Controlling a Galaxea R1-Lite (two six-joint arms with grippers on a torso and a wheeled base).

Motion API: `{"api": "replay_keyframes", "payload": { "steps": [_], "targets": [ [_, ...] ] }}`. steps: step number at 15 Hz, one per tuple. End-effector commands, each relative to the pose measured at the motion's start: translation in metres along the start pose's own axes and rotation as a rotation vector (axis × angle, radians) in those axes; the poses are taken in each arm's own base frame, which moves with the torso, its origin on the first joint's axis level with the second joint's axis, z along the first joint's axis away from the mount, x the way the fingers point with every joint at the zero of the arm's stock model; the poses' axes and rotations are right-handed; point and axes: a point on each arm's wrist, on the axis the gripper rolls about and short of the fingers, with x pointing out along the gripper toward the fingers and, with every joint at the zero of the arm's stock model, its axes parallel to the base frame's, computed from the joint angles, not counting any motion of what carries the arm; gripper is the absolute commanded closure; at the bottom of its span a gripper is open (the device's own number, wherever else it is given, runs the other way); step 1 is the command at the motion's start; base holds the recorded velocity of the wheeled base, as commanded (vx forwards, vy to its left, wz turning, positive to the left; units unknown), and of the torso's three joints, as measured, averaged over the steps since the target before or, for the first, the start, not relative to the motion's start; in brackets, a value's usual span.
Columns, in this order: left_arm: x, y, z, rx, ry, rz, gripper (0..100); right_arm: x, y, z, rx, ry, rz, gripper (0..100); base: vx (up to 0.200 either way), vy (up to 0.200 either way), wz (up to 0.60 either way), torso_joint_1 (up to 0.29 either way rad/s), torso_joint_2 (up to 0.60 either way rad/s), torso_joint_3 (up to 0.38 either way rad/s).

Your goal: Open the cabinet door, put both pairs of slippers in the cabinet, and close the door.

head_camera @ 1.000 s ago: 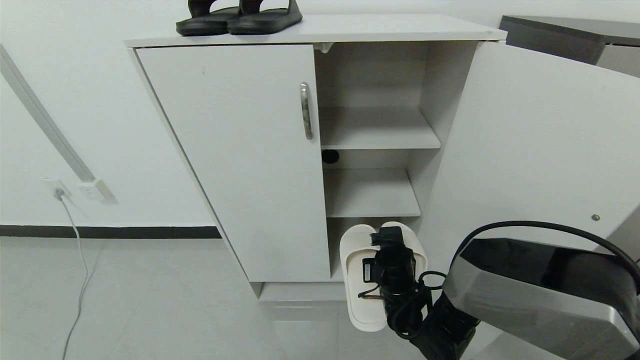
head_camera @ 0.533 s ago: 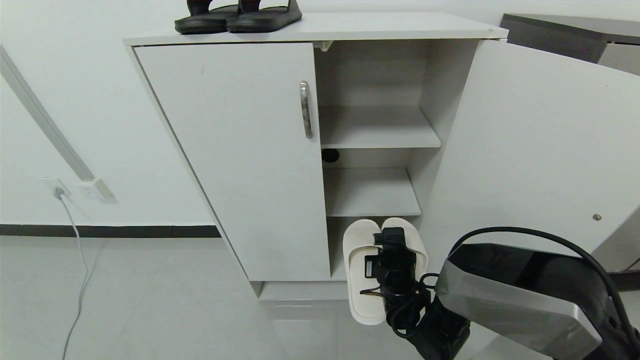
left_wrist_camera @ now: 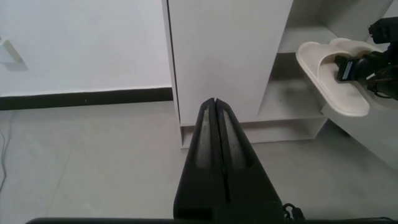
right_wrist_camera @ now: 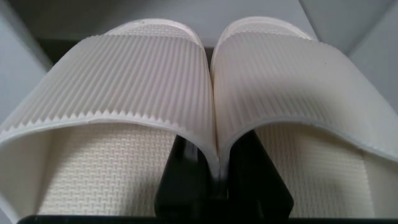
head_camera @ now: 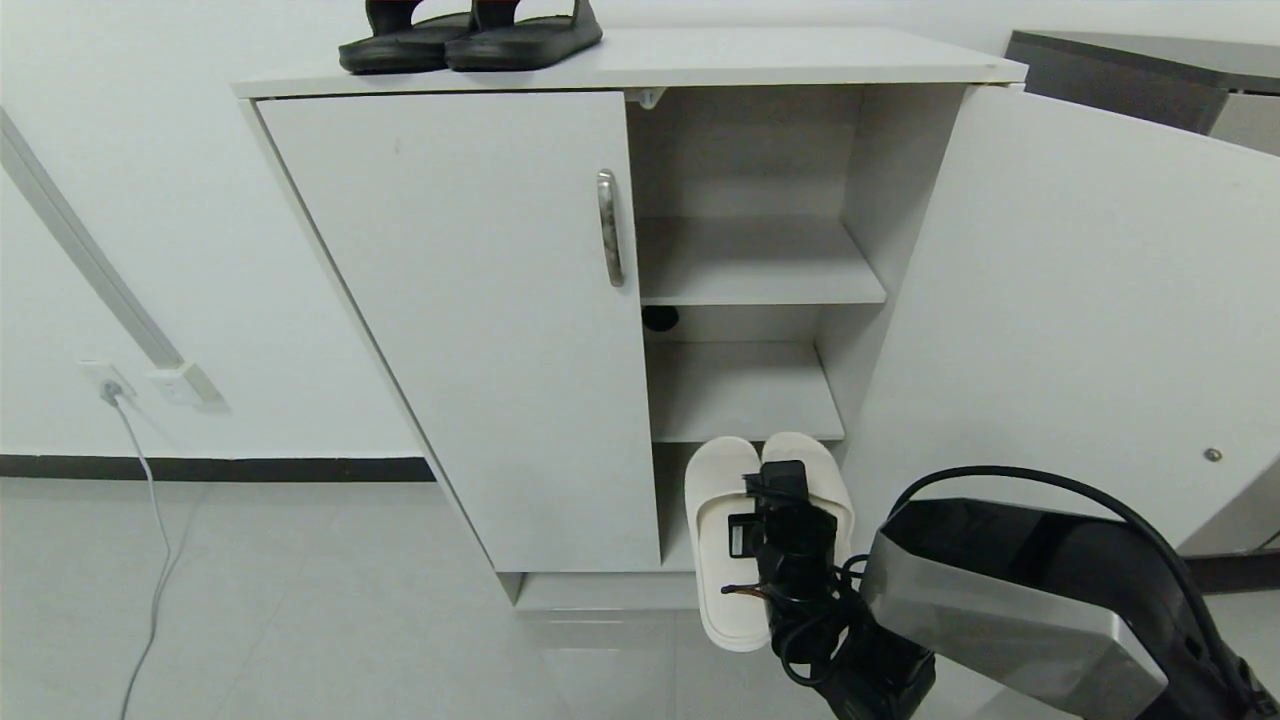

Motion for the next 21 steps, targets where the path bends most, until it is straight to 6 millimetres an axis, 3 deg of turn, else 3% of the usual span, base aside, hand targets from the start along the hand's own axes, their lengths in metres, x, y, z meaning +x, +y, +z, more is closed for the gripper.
{"api": "replay_keyframes", "payload": {
  "steps": [1, 7, 12, 19, 21],
  "targets": [
    [0.000, 0.000, 0.000, 0.000, 0.002, -0.001, 100, 0.000, 0.000, 0.000, 0.000, 0.000, 0.000, 100, 0.200, 0.000, 0.00, 0.002, 0.00, -0.002],
    [0.000, 0.000, 0.000, 0.000, 0.002, 0.002, 100, 0.000, 0.000, 0.001, 0.005, -0.005, 0.000, 100, 0.200, 0.000, 0.00, 0.006, 0.00, 0.003],
    [0.000, 0.000, 0.000, 0.000, 0.002, 0.005, 100, 0.005, 0.000, 0.004, -0.026, -0.003, 0.042, 100, 0.000, 0.000, 0.00, 0.000, 0.00, 0.000],
    [0.000, 0.000, 0.000, 0.000, 0.000, 0.005, 100, 0.061, 0.007, 0.036, -0.006, 0.043, 0.026, 100, 0.000, 0.000, 0.00, 0.000, 0.00, 0.000],
    [0.000, 0.000, 0.000, 0.000, 0.002, 0.005, 100, 0.075, 0.010, 0.034, 0.011, 0.046, 0.015, 100, 0.000, 0.000, 0.00, 0.000, 0.00, 0.000]
  ]
}}
